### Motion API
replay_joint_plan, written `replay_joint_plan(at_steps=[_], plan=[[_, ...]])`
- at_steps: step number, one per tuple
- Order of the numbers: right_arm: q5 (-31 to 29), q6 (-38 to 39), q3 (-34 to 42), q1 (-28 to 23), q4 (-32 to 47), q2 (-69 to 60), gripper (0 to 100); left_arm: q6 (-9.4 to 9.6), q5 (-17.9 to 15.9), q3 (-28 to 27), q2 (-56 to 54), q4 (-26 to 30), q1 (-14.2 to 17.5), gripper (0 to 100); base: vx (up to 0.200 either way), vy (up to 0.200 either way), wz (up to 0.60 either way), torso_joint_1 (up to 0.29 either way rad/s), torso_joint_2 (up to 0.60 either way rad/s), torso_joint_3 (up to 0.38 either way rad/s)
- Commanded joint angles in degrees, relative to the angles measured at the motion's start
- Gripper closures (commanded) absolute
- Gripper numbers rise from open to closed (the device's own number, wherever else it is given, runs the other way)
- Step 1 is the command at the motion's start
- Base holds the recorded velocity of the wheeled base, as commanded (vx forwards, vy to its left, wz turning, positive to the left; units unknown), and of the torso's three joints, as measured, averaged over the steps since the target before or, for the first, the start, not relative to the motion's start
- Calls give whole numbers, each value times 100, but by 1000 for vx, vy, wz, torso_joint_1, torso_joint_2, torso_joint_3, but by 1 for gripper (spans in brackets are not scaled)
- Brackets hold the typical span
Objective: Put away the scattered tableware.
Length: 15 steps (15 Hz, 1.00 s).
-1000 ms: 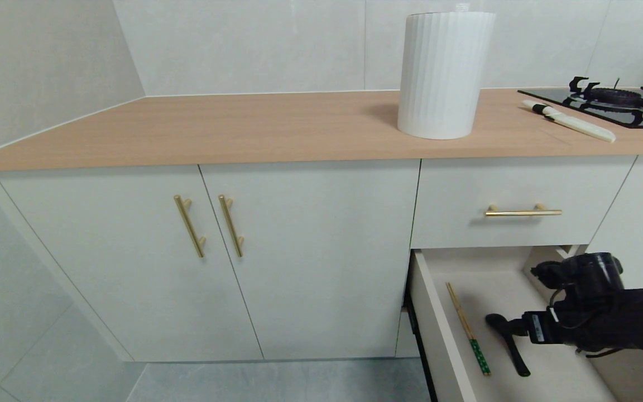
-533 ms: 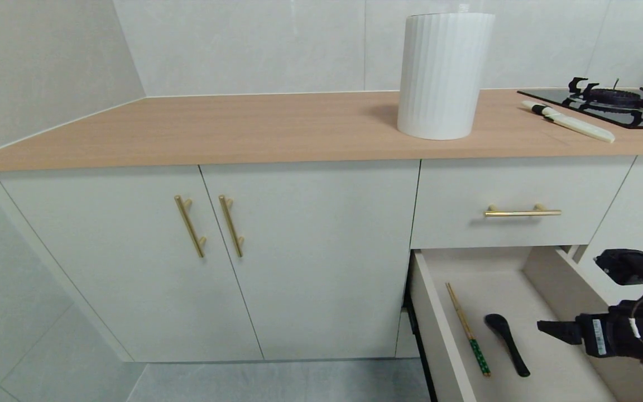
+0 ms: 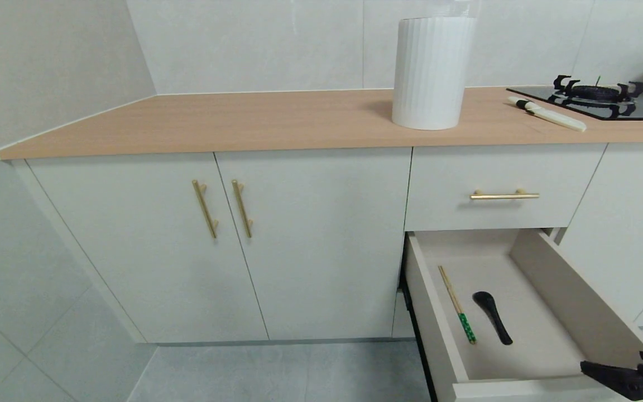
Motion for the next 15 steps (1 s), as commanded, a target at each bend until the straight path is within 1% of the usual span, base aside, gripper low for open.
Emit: replay_joint_plan(at_steps=[1, 2, 4, 6, 7, 8, 10, 12, 15], plan=[[15, -10, 100, 17, 65, -184, 0, -4, 3, 3, 0, -2, 1, 0, -200, 0, 0, 2, 7, 2], [15, -10, 126, 52, 179, -166, 0, -13, 3, 3, 0, -2, 1, 0, -200, 0, 0, 7, 2, 2], [15, -10, 126, 149, 460, 97, 0, -13, 3, 3, 0, -2, 1, 0, 0, 0, 0, 0, 0, 0], [15, -10, 117, 158, 487, 994, 0, -13, 3, 3, 0, -11, 1, 0, 0, 0, 0, 0, 0, 0], [15, -10, 108, 167, 478, 1196, 0, -13, 3, 3, 0, -2, 1, 0, 0, 0, 0, 0, 0, 0], [15, -10, 12, 167, 408, 1785, 0, -13, 3, 3, 0, -11, 1, 0, 0, 0, 0, 0, 0, 0], [-12, -10, -76, 167, 12, 2532, 0, -13, 3, 3, 0, -11, 1, 0, 0, 0, 0, 0, 0, 0], [-12, 8, -50, 167, -744, 2998, 0, -13, 3, 3, 0, -11, 1, 0, 0, 0, 0, 0, 0, 0], [-12, -18, -208, 167, -1420, 3534, 0, -22, 3, 3, 0, -11, 1, 0, 0, 0, 0, 0, 0, 0]])
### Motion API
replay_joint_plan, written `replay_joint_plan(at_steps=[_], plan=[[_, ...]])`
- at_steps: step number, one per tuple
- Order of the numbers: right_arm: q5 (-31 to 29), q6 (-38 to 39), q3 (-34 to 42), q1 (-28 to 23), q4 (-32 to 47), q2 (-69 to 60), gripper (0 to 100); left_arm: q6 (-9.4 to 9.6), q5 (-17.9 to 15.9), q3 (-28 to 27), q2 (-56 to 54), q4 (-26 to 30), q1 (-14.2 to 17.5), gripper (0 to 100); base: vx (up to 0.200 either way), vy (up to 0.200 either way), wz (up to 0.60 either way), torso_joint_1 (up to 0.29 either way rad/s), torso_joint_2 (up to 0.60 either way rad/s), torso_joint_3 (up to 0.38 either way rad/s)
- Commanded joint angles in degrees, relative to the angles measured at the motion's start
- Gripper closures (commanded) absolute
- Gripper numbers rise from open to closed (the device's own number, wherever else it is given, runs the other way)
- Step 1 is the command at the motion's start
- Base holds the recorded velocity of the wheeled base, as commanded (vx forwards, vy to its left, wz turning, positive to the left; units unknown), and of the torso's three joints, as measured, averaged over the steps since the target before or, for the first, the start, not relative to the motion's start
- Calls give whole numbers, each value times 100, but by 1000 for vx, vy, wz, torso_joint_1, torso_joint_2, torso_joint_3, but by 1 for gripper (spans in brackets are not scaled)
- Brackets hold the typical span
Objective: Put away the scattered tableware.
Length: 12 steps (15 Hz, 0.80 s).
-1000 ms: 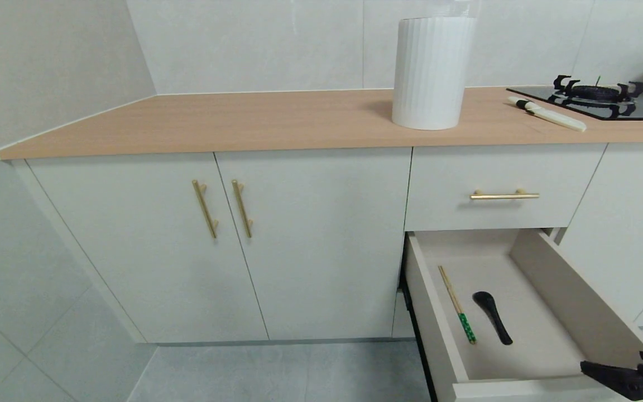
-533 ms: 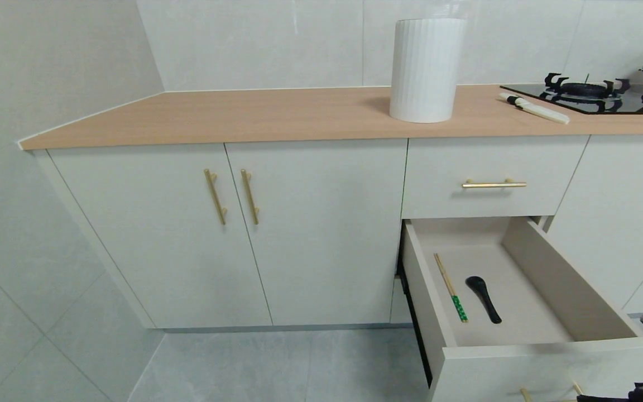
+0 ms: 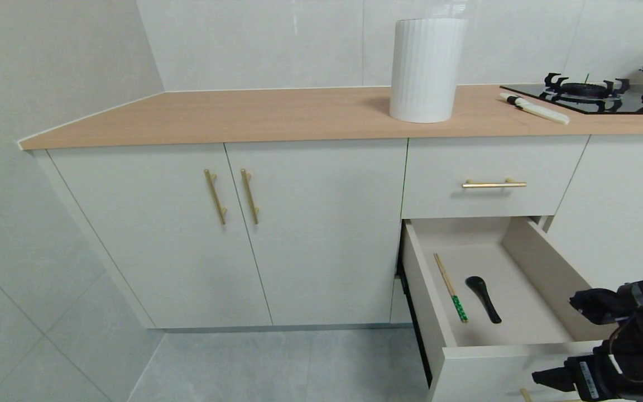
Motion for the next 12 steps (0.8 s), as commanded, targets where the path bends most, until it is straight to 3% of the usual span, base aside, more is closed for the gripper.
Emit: replay_joint_plan(at_steps=[1, 3, 12], plan=[[-7, -29, -136, 4, -364, 767, 0, 0, 2, 0, 0, 1, -1, 0, 0, 0, 0, 0, 0, 0], [-7, -38, -224, 4, -531, 890, 0, 0, 2, 0, 0, -8, -1, 0, 0, 0, 0, 0, 0, 0], [-16, -29, -2158, -163, -795, 2262, 0, 0, 2, 0, 0, 1, -1, 0, 0, 0, 0, 0, 0, 0]])
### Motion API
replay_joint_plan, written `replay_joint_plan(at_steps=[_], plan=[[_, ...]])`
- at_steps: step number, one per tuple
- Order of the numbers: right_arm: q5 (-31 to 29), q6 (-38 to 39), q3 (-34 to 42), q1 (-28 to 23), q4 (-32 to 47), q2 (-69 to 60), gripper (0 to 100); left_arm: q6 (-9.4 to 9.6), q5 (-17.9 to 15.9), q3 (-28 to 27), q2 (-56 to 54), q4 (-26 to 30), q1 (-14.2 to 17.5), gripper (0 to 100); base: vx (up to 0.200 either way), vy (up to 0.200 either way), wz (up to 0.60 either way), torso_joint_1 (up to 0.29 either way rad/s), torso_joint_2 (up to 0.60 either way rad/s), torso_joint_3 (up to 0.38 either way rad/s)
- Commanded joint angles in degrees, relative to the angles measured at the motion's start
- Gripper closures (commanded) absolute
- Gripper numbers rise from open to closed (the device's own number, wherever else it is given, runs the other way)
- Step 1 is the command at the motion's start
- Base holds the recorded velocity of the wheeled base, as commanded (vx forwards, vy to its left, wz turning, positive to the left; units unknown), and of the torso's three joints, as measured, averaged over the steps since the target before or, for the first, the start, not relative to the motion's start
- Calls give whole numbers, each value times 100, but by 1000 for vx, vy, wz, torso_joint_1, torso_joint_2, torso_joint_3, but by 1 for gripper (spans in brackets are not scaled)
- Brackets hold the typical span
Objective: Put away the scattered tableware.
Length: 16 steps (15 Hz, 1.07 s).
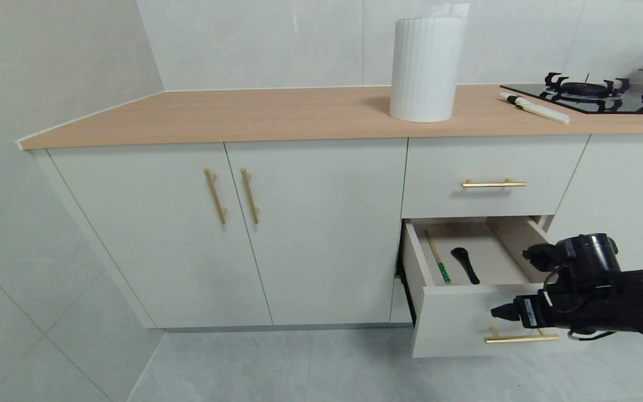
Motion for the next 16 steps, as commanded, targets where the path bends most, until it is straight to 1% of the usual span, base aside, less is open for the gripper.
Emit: replay_joint_plan(at_steps=[1, 4, 9, 10, 11, 13, 16], plan=[[39, 13, -473, -67, 32, 454, 0, -2, 3, 0, 0, 3, -1, 0, 0, 0, 0, 0, 0, 0], [30, 4, -895, -67, 32, 726, 0, -2, 3, 0, 0, -6, -1, 0, 0, 0, 0, 0, 0, 0], [21, -5, -2257, -216, 49, 1482, 0, -11, 3, 0, 0, -6, -1, 0, 0, 0, 0, 0, 0, 0], [21, -5, -2301, -216, 49, 1508, 0, -2, 3, 0, 0, -6, -1, 0, 0, 0, 0, 0, 0, 0], [21, -5, -2688, -269, 58, 1711, 0, -2, 3, 0, 0, -6, -1, 0, 0, 0, 0, 0, 0, 0], [21, -13, -3110, -286, 58, 1930, 0, -2, 3, 0, 0, -6, -1, 0, 0, 0, 0, 0, 0, 0], [-5, -13, -3558, -286, 58, 2238, 0, -2, 3, 0, 0, 3, -1, 0, 0, 0, 0, 0, 0, 0]])
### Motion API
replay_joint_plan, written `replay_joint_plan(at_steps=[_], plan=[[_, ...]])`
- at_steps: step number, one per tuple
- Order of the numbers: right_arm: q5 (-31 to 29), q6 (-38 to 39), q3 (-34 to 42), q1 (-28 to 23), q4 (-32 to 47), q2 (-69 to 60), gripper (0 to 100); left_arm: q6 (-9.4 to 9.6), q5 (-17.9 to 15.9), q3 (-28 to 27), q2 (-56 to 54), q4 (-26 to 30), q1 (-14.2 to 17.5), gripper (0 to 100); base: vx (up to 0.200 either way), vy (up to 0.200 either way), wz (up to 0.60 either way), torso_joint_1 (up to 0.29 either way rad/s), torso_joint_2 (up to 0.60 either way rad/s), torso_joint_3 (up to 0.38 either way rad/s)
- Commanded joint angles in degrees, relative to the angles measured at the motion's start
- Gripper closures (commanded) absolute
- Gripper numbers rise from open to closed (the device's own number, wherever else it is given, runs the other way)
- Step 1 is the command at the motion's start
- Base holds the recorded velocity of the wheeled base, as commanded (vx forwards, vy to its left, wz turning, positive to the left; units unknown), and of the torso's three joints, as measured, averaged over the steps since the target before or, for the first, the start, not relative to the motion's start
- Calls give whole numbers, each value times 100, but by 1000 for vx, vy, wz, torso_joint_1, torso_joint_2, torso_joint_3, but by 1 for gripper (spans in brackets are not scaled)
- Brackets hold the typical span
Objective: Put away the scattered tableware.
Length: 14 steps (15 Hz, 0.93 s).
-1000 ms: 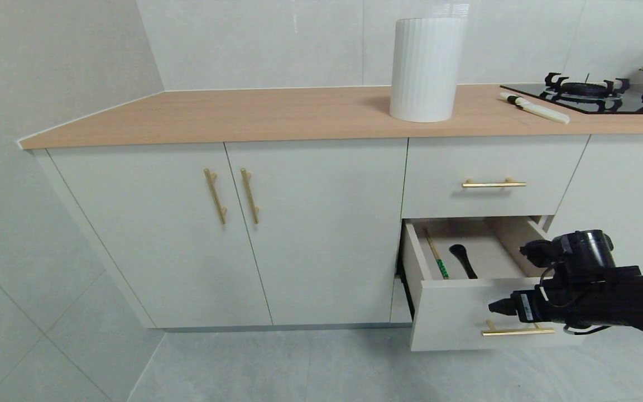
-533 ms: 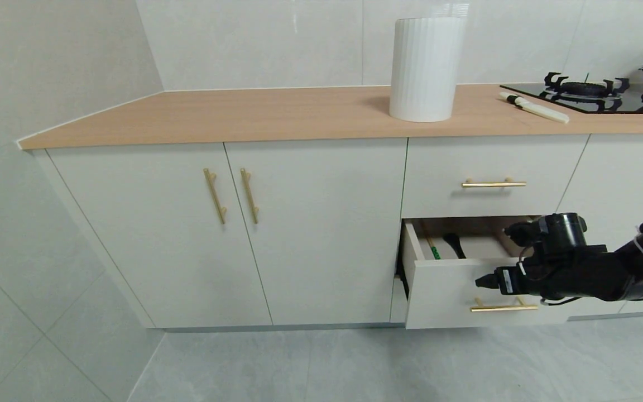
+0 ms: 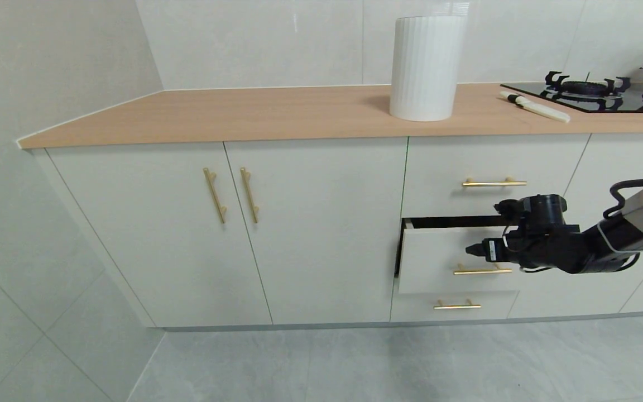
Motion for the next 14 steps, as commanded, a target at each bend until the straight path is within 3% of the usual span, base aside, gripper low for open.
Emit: replay_joint_plan(at_steps=[1, 8, 14], plan=[[0, 0, -317, -11, 3, 319, 0, -2, 3, 0, 0, -6, 1, 0, 0, 0, 0, 0, 0, 0], [-35, 237, -599, 15, -445, 513, 0, -2, 3, 0, 0, 3, 1, 0, 0, 0, 0, 0, 0, 0], [-457, 264, -757, 51, -1227, 882, 0, -11, 3, 0, 0, 3, 1, 0, 0, 0, 0, 0, 0, 0]])
